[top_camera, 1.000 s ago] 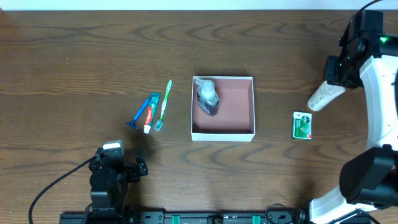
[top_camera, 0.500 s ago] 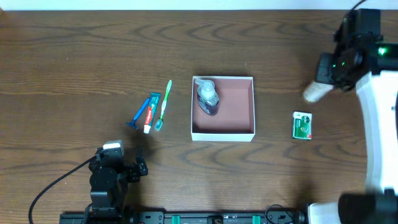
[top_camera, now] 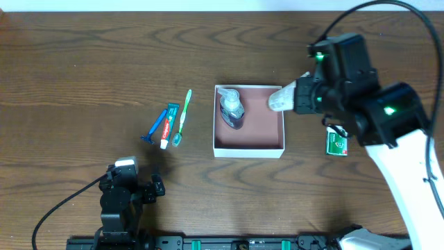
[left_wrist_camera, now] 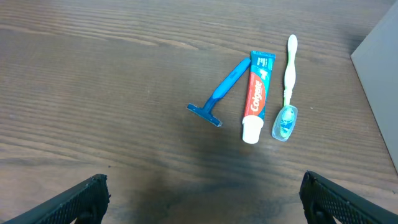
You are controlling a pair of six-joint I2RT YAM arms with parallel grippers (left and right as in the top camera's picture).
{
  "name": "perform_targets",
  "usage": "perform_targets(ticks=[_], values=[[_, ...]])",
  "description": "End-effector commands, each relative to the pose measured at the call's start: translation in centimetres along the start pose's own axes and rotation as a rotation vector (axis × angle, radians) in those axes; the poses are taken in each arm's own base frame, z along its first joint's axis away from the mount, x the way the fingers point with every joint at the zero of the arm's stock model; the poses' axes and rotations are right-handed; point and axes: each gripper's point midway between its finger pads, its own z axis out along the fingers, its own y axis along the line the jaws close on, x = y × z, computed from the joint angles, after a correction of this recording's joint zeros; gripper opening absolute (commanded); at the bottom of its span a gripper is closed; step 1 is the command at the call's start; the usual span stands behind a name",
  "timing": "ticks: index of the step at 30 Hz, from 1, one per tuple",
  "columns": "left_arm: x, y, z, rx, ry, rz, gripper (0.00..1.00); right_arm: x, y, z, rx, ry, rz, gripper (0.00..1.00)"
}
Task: Pack container
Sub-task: 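Place the lotion tube upright in the box's back corner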
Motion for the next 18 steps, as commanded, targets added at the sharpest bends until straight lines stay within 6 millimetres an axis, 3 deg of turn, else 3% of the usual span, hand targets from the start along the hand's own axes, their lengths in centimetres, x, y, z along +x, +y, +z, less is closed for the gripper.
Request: perform_targets(ticks=[1,8,14,18], values=[[0.3,0.1,0.2,-0.006,0.003,-0.004,0.98,0.0,1.5,2.2,0.008,0.034,0.002,0.01],[0.3,0.1,0.2,-0.006,0.003,-0.004,0.98,0.4,2.6,9.2,0.043,0.140,-0.008,0.01],[0.3,0.1,0.2,-0.006,0.003,-0.004,0.98,-0.3,3.8,13.1,0.031,0.132,-0.010,0.02],[0.3,0.1,0.2,-0.006,0.003,-0.004,0.98,-0.4,4.1,14.3,0.027,0.133,-0.010,0.29]])
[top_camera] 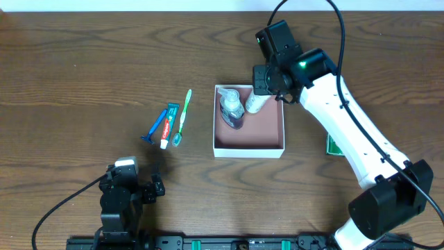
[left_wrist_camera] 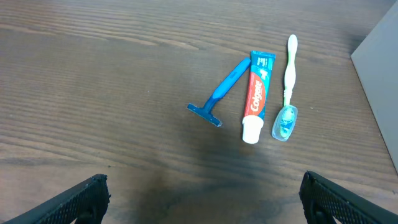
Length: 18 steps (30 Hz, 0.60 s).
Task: Pack container
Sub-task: 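Place the lotion tube upright in the box's back corner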
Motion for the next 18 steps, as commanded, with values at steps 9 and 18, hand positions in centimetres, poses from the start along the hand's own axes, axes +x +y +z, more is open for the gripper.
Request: perform_targets(ticks=[9,18], values=[[0.3,0.1,0.2,-0.006,0.003,-0.004,0.98,-0.9,-0.2,-3.5,-0.020,-0.067,0.003,0.66],[0.3,0.1,0.2,-0.006,0.003,-0.004,0.98,-0.5,-6.9,-12.3,0.067,-0.181,0.087,0.86]])
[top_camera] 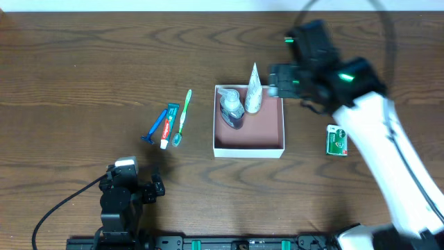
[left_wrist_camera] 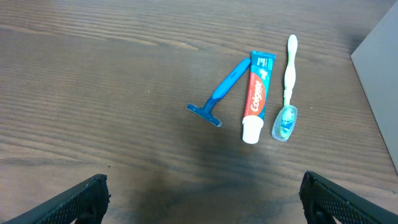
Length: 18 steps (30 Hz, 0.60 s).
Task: Pack container
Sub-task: 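Place the lotion tube upright in the box's back corner, then move the right gripper to the green Dettol soap box and grasp it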
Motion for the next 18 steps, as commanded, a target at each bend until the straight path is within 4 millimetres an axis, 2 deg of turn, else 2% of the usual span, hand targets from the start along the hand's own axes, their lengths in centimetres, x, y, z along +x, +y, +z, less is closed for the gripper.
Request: perform_targets(ticks=[1,4,7,10,14,18], values=[[0.3,0.1,0.2,-0.006,0.003,-0.004,0.98,-0.9,-3.9,-3.4,0.083,-0.073,0.032,0.89],[0.3,0.1,0.2,-0.006,0.003,-0.004,0.98,0.1,-8.7,-4.2,0.222,-0.032,0.093,0.93],[0.3,0.1,0.2,-0.006,0.003,-0.004,0.98,1.3,-11.8,-3.1,0.289,0.044,0.141,0.95],[0.3,0.1,0.2,-0.006,0.003,-0.004,0.98,2.8,-13.5,-1.0,0.303,0.126,0.185,0.95],[0.3,0.1,0.2,-0.006,0.003,-0.004,0.98,6.2,-14.8,2.5,0.329,0.274,0.200,0.97],[0.3,0.1,0.2,-0.006,0.003,-0.004,0.98,9.1,-15.4,6.3,0.320,0.381,0.075,0.99]])
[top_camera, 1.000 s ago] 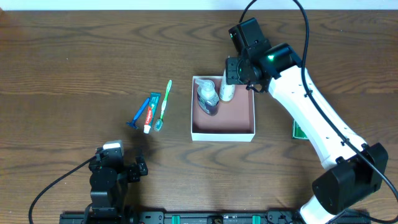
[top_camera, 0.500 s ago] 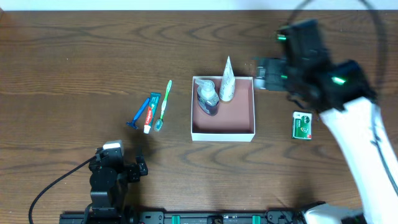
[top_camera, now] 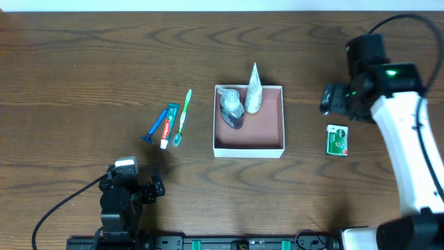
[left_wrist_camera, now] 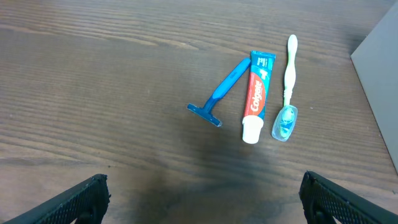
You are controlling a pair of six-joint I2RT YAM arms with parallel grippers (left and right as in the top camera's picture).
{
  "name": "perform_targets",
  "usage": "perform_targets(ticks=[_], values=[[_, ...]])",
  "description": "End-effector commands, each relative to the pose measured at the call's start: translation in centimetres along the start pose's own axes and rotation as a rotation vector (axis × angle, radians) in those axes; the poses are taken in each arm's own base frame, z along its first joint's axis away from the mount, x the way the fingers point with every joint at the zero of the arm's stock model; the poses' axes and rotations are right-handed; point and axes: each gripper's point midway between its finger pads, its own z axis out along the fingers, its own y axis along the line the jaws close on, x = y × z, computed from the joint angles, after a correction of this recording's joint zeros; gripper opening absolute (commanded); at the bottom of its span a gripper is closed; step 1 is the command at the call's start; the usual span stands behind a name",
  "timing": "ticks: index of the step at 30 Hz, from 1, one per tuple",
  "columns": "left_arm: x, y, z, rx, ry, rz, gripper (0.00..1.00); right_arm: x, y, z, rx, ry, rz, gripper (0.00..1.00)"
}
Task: Pack container
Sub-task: 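Move the right gripper to the green Dettol soap box and grasp it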
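The white box point(top_camera: 250, 149) with a brown floor stands mid-table. Inside, a clear pump bottle point(top_camera: 232, 110) lies at the left and a white tube point(top_camera: 252, 90) leans over the far rim. On the table left of the box lie a blue razor point(left_wrist_camera: 219, 93), a toothpaste tube point(left_wrist_camera: 255, 96) and a green toothbrush point(left_wrist_camera: 288, 81). A green packet point(top_camera: 338, 139) lies right of the box. My right gripper point(top_camera: 329, 100) hangs just above the packet's far side, open and holding nothing. My left gripper point(left_wrist_camera: 202, 199) stands open near the front edge, short of the razor.
The table's far edge meets a white wall at the top of the overhead view. My left arm's base point(top_camera: 119, 201) sits at the front left, and a rail with green clamps runs along the front edge.
My right gripper has moved right, from the box's far right corner to a spot just beyond the green packet. The tube still leans in the box. The left arm has not moved.
My right gripper held the white tube at the box's right rim. Then it was over the box's far side with the tube beside the bottle. Then the tube stood in the box, let go. Now the gripper is near the green packet.
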Motion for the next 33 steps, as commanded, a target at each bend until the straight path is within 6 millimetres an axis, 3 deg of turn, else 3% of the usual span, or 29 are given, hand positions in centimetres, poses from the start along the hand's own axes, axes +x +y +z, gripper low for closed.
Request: perform_targets(ticks=[1,7,13,25,29,33], values=[[0.3,0.1,0.2,-0.006,0.003,-0.004,0.98,1.5,0.1,3.5,0.009,0.077,-0.131,0.99],[0.3,0.1,0.2,-0.006,0.003,-0.004,0.98,4.1,0.1,9.8,0.043,0.196,-0.141,0.99],[0.3,0.1,0.2,-0.006,0.003,-0.004,0.98,5.6,-0.9,13.3,0.063,0.291,-0.091,0.98],[0.3,0.1,0.2,-0.006,0.003,-0.004,0.98,4.9,0.1,15.8,-0.011,0.287,-0.048,0.85],[0.3,0.1,0.2,-0.006,0.003,-0.004,0.98,5.6,0.3,17.0,-0.031,0.280,-0.036,0.81],[0.3,0.1,0.2,-0.006,0.003,-0.004,0.98,6.2,0.5,17.8,-0.061,0.279,-0.020,0.72]])
